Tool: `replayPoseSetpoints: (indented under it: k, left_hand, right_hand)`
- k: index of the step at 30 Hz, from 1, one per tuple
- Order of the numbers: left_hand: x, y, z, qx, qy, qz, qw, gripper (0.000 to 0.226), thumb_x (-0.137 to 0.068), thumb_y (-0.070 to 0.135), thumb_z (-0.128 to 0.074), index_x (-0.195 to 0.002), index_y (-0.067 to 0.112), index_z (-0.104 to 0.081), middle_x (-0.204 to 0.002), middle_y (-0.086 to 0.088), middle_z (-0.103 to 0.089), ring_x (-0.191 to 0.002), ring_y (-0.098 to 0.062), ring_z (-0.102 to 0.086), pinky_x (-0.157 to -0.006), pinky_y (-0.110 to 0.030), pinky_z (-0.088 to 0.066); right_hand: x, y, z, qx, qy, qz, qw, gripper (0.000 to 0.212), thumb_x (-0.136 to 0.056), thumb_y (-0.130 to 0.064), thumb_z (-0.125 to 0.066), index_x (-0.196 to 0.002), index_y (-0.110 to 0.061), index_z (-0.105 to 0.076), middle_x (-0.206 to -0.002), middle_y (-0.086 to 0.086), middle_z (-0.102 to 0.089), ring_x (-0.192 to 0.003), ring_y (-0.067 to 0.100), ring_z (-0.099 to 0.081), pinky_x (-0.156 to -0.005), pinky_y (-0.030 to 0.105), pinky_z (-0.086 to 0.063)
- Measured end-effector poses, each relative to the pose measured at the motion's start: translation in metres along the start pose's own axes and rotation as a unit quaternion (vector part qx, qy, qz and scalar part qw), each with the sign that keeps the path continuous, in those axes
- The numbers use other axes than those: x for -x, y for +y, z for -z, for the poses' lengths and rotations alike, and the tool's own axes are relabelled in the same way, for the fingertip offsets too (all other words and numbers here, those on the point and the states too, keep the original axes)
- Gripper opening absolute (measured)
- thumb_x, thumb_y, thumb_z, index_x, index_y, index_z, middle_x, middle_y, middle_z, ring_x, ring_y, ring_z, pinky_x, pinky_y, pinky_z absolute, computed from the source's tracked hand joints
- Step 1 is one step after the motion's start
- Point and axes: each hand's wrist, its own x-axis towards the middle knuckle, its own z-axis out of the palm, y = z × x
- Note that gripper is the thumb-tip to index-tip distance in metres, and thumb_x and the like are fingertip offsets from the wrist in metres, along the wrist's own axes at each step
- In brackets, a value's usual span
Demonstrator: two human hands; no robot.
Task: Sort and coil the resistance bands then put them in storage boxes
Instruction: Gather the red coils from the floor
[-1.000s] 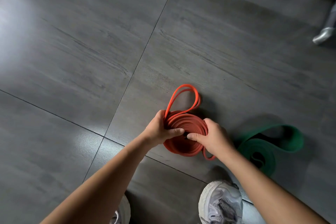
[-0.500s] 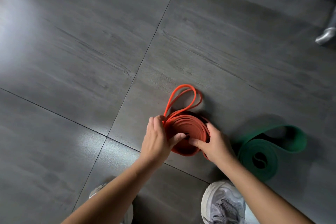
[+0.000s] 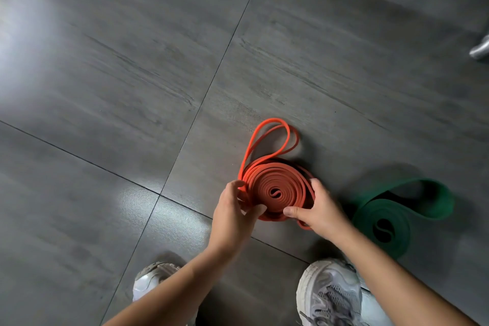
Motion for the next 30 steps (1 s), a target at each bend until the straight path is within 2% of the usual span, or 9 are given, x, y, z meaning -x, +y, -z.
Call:
replayPoseSetpoints:
  k: [4,6,10,14,17,22,25,28,30]
  left_hand:
    - [-0.001,0.002,-0.001,0.030,0.009,0.045,0.999,0.045,-0.071,0.019,-0.079,-0.101,0.027,-0.047,-0.087,0.012,-0.061,-0.075,0.001,-0.061,-0.069,-0.017,-0.048]
    - [-0.003,0.003,-0.001,0.033,0.013,0.053,0.998,0.040,-0.071,0.019,-0.079,-0.096,0.027,-0.048,-0.083,0.013,-0.060,-0.076,-0.004,-0.061,-0.070,-0.018,-0.047]
    - [-0.006,0.003,0.003,0.064,-0.003,0.059,0.996,0.032,-0.075,0.017,-0.076,-0.084,0.031,-0.048,-0.077,0.012,-0.057,-0.073,-0.009,-0.059,-0.072,-0.028,-0.049]
    - [-0.007,-0.002,0.008,0.088,0.001,0.056,0.994,0.018,-0.087,0.016,-0.064,-0.082,0.027,-0.051,-0.074,0.004,-0.055,-0.068,-0.020,-0.057,-0.067,-0.035,-0.047]
    - [-0.012,0.000,0.010,0.125,-0.009,0.073,0.989,0.011,-0.087,0.016,-0.066,-0.088,0.018,-0.055,-0.079,-0.001,-0.063,-0.070,-0.018,-0.061,-0.070,-0.035,-0.050]
    - [-0.027,0.009,0.021,0.210,-0.040,0.123,0.969,0.027,-0.083,0.011,-0.070,-0.107,0.001,-0.063,-0.079,-0.009,-0.062,-0.071,-0.019,-0.059,-0.068,-0.030,-0.051]
    - [-0.028,0.012,0.024,0.266,-0.059,0.172,0.947,0.021,-0.084,0.004,-0.067,-0.104,0.002,-0.062,-0.074,-0.005,-0.055,-0.065,-0.014,-0.055,-0.052,-0.018,-0.051]
    - [-0.029,0.010,0.024,0.261,-0.049,0.177,0.948,0.020,-0.083,0.004,-0.068,-0.101,0.005,-0.061,-0.071,-0.001,-0.049,-0.066,-0.011,-0.053,-0.050,-0.018,-0.050]
    - [-0.029,0.007,0.024,0.242,-0.046,0.163,0.956,0.020,-0.081,0.008,-0.071,-0.100,0.007,-0.062,-0.071,-0.001,-0.046,-0.069,-0.013,-0.054,-0.054,-0.025,-0.052]
  right_hand:
    - [0.002,0.003,-0.005,-0.038,-0.010,-0.043,0.998,0.096,-0.068,-0.026,-0.084,-0.143,-0.003,-0.029,-0.146,0.014,-0.040,-0.134,0.024,-0.038,-0.113,0.040,-0.029]
    - [0.002,0.000,-0.008,-0.029,-0.015,-0.038,0.999,0.091,-0.072,-0.024,-0.081,-0.143,-0.001,-0.029,-0.145,0.012,-0.040,-0.135,0.023,-0.037,-0.111,0.031,-0.028]
    - [0.001,-0.010,-0.007,0.037,0.002,0.036,0.999,0.047,-0.069,-0.029,-0.082,-0.100,-0.016,-0.048,-0.102,-0.002,-0.057,-0.100,0.018,-0.058,-0.081,0.022,-0.039]
    - [0.000,-0.010,-0.013,0.104,-0.008,0.006,0.995,0.049,-0.067,-0.039,-0.081,-0.090,-0.018,-0.043,-0.104,0.006,-0.061,-0.098,0.025,-0.059,-0.072,0.023,-0.037]
    - [0.000,-0.007,-0.016,0.085,-0.004,-0.020,0.996,0.051,-0.066,-0.039,-0.081,-0.090,-0.016,-0.042,-0.106,0.010,-0.060,-0.098,0.026,-0.058,-0.073,0.025,-0.039]
    - [-0.005,0.000,-0.008,0.057,-0.009,-0.025,0.998,0.047,-0.076,-0.050,-0.070,-0.095,-0.012,-0.047,-0.104,0.010,-0.059,-0.101,0.028,-0.058,-0.083,0.033,-0.046]
    - [-0.005,0.003,-0.006,0.042,0.005,-0.018,0.999,0.070,-0.076,-0.057,-0.064,-0.123,-0.008,-0.049,-0.126,0.016,-0.057,-0.117,0.030,-0.053,-0.093,0.031,-0.040]
    - [-0.008,0.005,0.003,-0.023,0.037,0.006,0.999,0.051,-0.072,-0.058,-0.064,-0.104,-0.019,-0.056,-0.096,0.003,-0.067,-0.097,0.026,-0.062,-0.088,0.037,-0.048]
    - [-0.013,0.008,0.010,-0.022,0.056,0.018,0.998,0.026,-0.078,-0.038,-0.072,-0.092,-0.024,-0.055,-0.073,-0.005,-0.059,-0.076,0.026,-0.061,-0.078,0.044,-0.052]
